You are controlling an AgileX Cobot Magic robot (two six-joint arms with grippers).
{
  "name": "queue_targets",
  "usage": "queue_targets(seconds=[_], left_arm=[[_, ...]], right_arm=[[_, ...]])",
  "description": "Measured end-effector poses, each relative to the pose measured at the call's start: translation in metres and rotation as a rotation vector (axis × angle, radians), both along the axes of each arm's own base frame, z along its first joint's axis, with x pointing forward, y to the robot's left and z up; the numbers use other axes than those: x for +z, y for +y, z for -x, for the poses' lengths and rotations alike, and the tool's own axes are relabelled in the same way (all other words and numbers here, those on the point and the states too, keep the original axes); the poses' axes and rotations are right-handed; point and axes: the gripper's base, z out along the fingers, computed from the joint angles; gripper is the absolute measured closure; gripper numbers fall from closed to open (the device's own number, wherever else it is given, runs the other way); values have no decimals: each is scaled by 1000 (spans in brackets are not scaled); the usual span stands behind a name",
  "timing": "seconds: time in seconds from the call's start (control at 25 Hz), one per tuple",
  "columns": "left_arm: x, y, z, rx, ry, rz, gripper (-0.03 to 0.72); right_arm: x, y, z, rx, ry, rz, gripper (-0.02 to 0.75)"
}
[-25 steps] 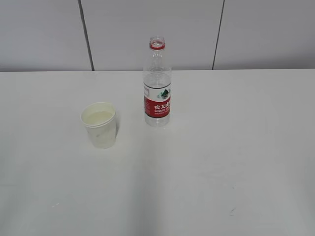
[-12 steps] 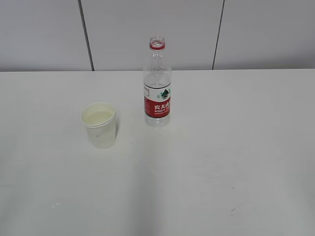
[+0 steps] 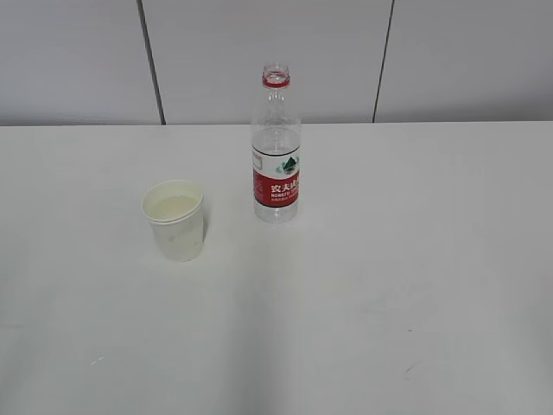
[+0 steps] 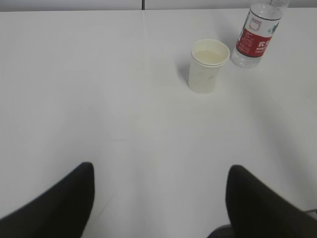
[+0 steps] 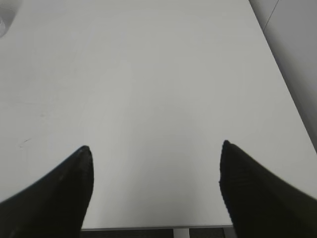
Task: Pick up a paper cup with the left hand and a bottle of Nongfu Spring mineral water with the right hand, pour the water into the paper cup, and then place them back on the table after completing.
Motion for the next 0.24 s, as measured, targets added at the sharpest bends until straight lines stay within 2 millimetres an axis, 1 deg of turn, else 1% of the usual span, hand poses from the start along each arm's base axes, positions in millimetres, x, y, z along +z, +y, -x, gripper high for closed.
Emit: queue_targets(seconds=[0.24], left_arm=[[0, 0, 0, 0, 0, 0, 187]], right_arm=[[0, 0, 0, 0, 0, 0, 151]])
